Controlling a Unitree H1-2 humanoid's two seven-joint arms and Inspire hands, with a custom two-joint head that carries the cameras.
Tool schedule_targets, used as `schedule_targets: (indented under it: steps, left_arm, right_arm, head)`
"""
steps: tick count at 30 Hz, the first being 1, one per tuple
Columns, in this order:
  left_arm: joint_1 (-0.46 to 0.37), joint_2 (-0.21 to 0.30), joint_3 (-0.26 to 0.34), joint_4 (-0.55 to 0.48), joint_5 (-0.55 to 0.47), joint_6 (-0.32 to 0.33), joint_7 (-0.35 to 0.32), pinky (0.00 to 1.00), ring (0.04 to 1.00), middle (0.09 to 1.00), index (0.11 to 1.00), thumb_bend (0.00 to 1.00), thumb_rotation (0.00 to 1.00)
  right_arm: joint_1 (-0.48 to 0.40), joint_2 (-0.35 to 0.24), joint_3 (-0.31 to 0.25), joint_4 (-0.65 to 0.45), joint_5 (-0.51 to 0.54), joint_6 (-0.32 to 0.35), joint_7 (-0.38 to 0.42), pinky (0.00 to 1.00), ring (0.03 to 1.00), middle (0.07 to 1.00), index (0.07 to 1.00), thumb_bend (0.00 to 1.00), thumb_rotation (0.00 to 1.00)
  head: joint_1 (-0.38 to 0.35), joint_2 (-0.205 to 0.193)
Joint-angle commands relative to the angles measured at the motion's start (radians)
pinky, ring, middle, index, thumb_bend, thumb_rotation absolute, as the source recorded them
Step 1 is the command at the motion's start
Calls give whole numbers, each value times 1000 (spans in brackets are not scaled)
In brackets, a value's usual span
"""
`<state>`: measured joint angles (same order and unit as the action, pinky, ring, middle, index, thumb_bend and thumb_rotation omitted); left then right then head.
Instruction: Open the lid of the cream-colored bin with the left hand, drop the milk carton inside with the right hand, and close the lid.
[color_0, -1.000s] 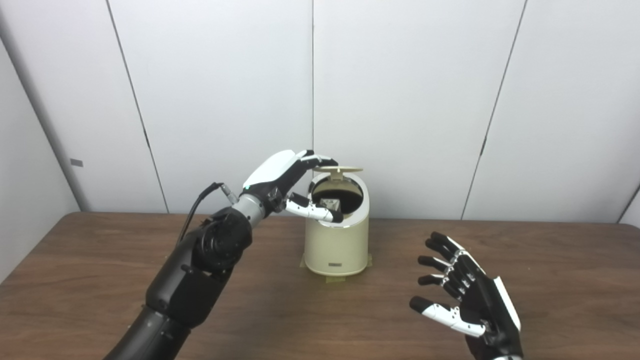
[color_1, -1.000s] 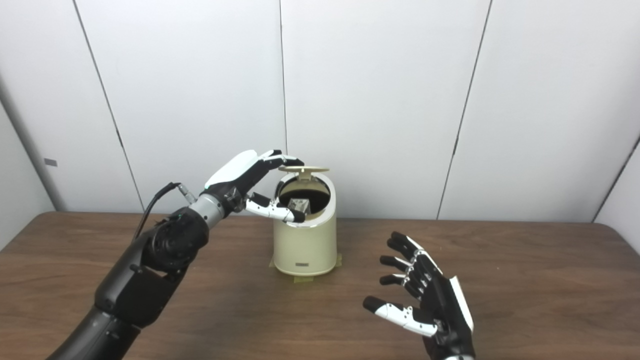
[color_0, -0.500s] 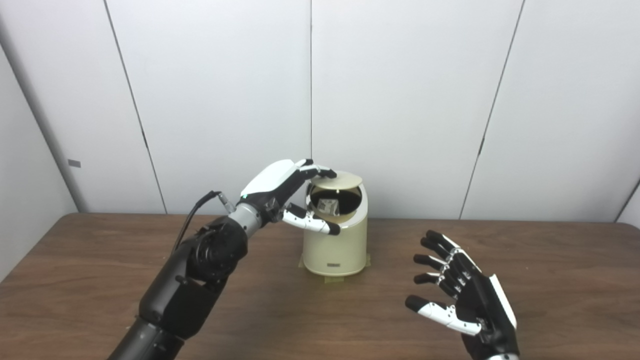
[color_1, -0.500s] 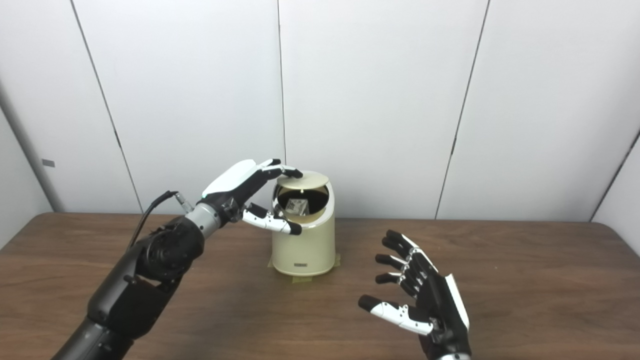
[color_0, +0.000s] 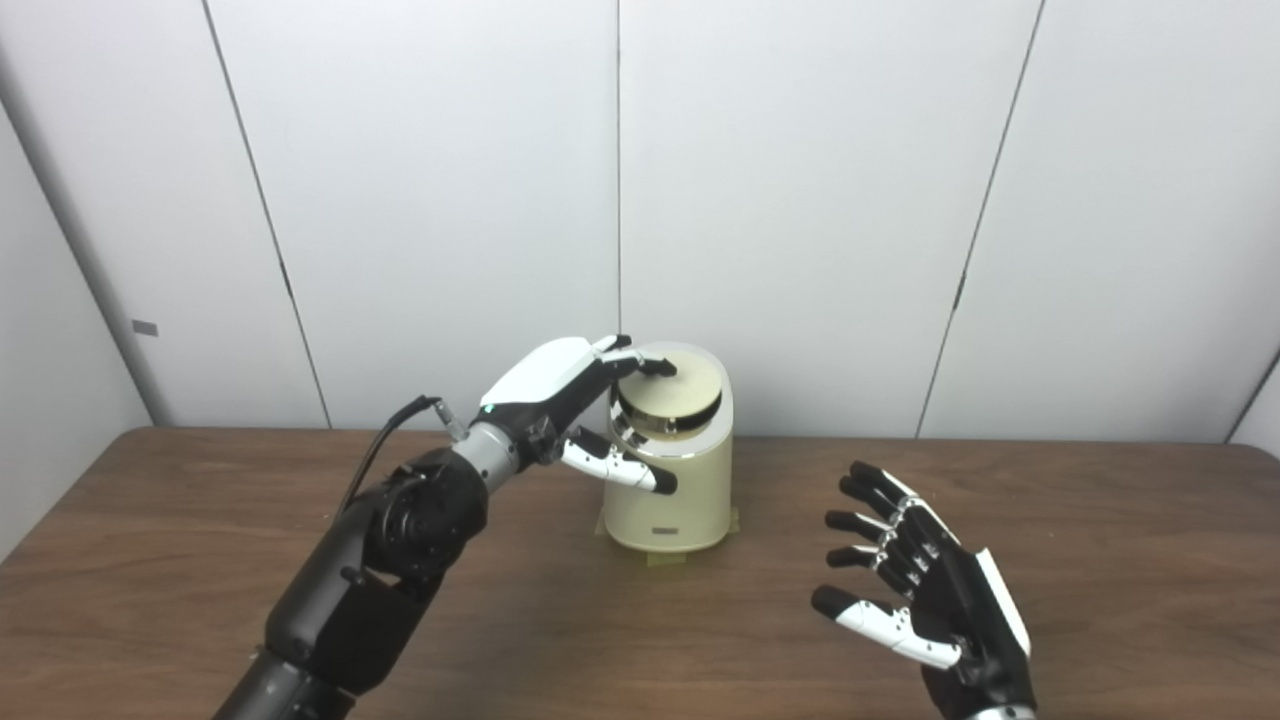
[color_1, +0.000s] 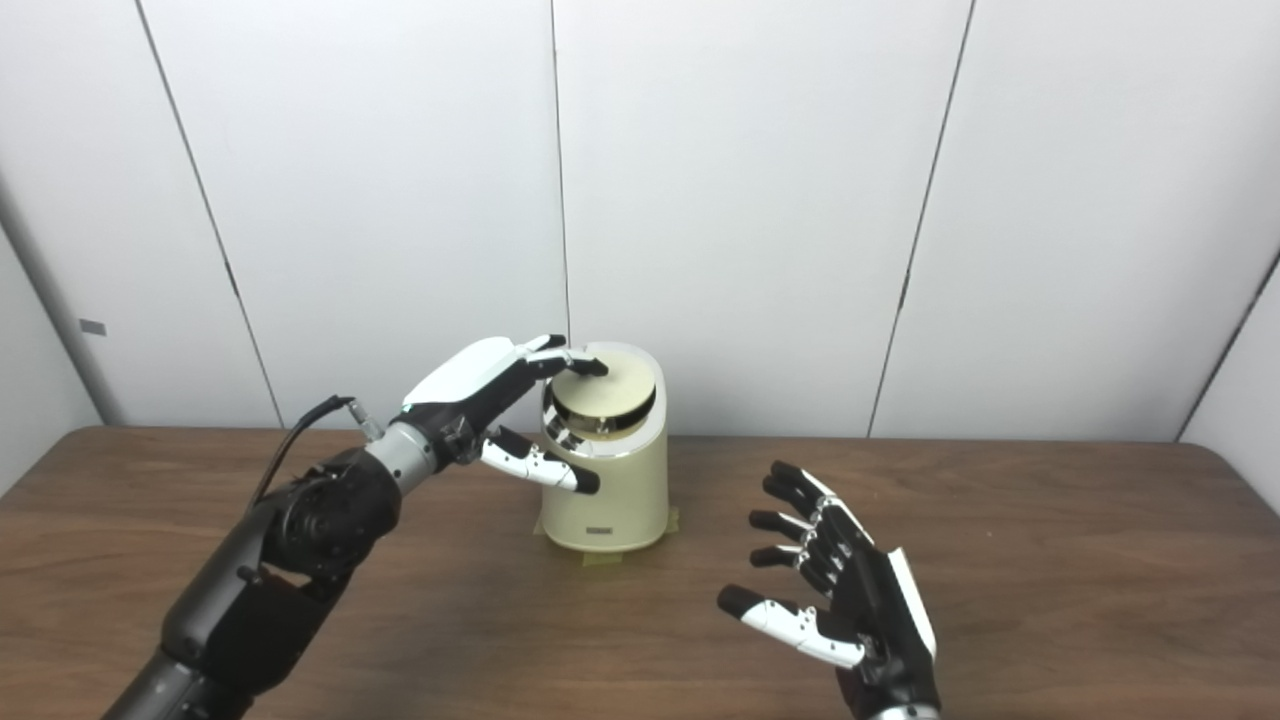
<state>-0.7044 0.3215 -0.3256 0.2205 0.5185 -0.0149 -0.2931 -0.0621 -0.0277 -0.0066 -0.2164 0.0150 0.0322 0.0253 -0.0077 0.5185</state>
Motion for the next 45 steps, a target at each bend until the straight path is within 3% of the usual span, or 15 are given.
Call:
schedule_targets:
  steps: [1,13,27,31,36,40,45]
  left_arm:
    - [-28,6,2,-24,-11,-30,-5,1000,1000,854,840,952,388]
    - [-2,16,-41,-39,51,-11,-37,1000,1000,843,834,976,394]
    - [-52,77,-192,-65,237,168,-264,1000,1000,844,812,1000,482]
    - [-51,82,-196,-94,247,193,-288,1000,1000,843,797,1000,464]
    - [-30,73,-141,-128,199,160,-232,1000,1000,831,807,1000,494]
    - [22,44,-52,-171,158,78,-67,1000,965,798,797,944,425]
    - [117,-20,73,-212,104,-35,158,1000,977,875,883,817,359]
  right_arm:
    - [-33,6,-2,-36,0,-17,-7,595,737,828,823,801,270]
    - [-37,8,-1,-52,2,1,-7,581,741,834,824,800,271]
    - [-32,6,-11,-59,5,3,-9,597,734,824,813,822,303]
    - [-33,5,-14,-56,11,-1,-6,599,737,827,812,817,300]
    - [-31,4,-15,-49,18,-4,-4,599,736,828,811,812,293]
    - [-31,3,-13,-48,10,-5,-6,592,727,823,810,816,294]
    - [-29,1,-11,-45,-2,-12,-9,591,724,820,812,814,295]
  head:
    - [-3,1]
    - [-6,12]
    - [-3,25]
    - [0,26]
    - [3,25]
    - [3,25]
    - [2,23]
